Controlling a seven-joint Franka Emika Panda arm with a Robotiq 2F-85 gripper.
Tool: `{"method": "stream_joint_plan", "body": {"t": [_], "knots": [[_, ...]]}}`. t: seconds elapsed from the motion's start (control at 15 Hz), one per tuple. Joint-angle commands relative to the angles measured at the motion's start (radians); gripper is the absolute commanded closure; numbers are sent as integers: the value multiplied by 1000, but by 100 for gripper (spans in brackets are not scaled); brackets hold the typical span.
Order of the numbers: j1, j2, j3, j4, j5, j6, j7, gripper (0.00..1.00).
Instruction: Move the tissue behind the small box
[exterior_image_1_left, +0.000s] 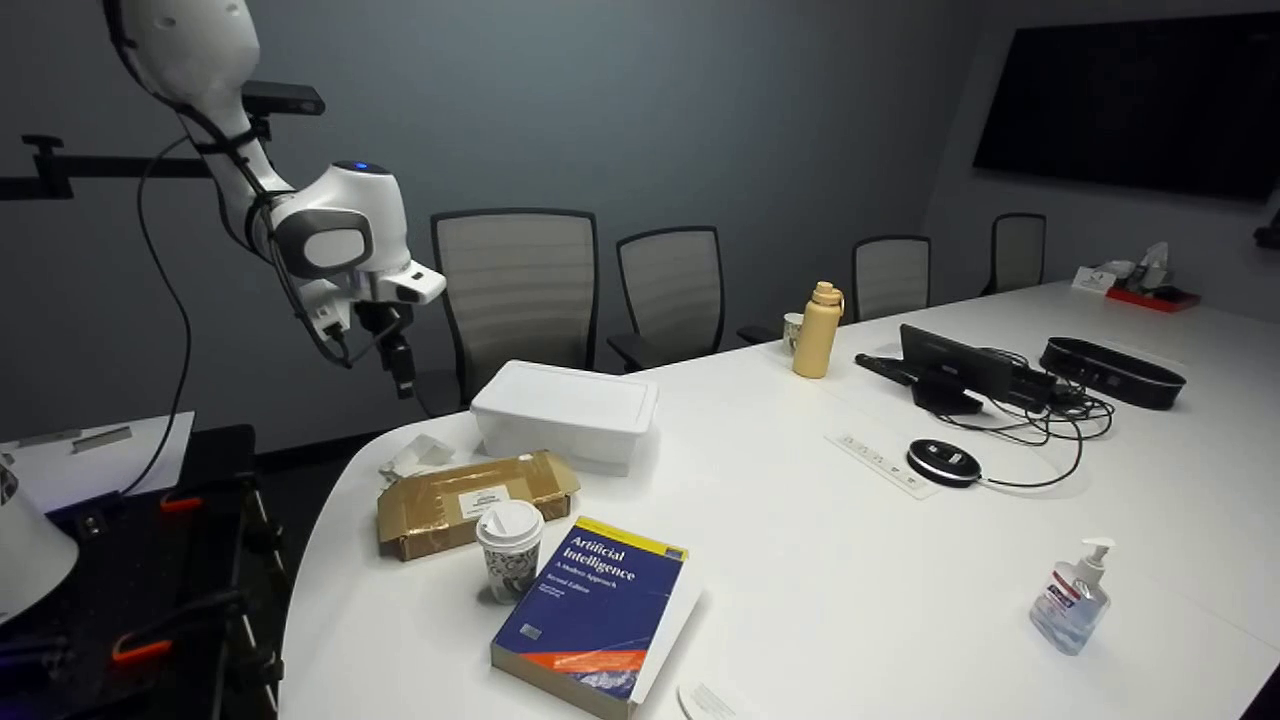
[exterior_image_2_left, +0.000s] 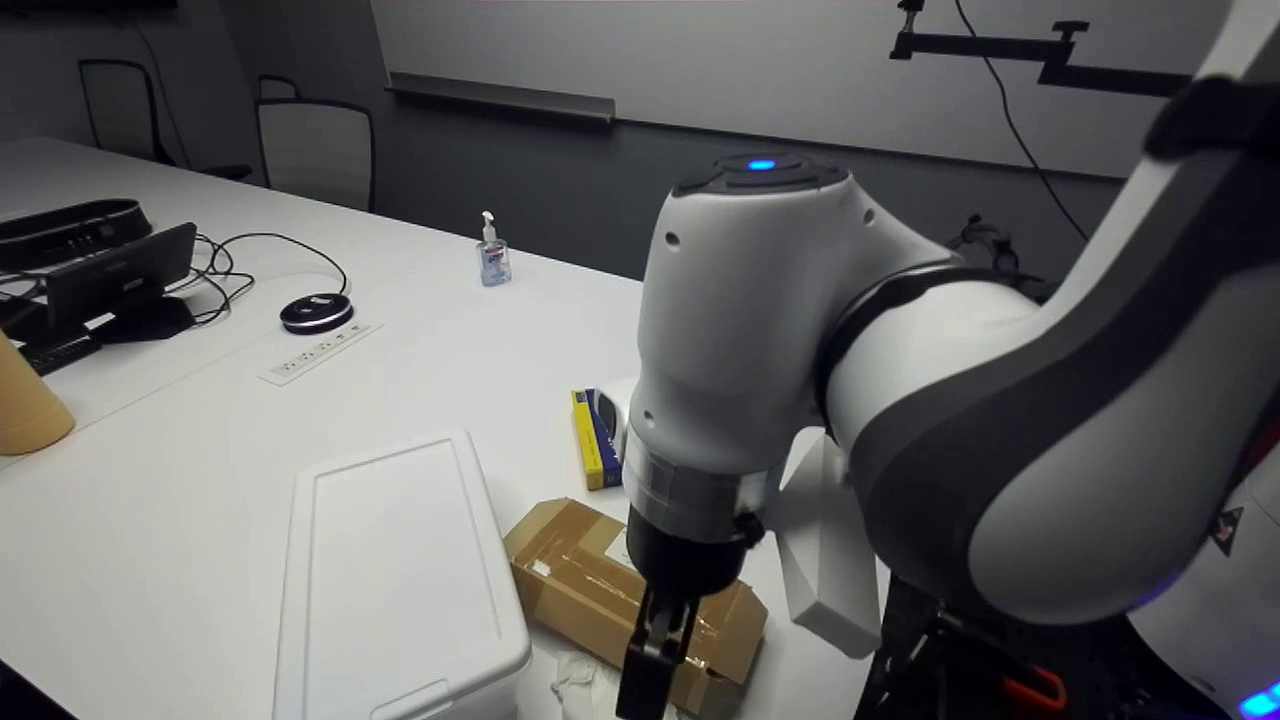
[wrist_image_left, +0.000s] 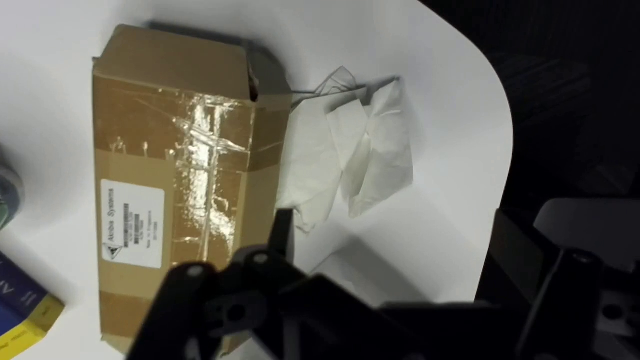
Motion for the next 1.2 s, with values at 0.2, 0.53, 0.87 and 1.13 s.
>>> {"method": "stream_joint_plan", "body": {"t": [0.2,0.53,0.87,1.13], "knots": [[122,135,-37,63,4,87,75,0],[252,225,-144,78,12,229,121,0],[346,330,-211,103,75,325,111,0],[355,405,-193,146,134,361,98,0]]}}
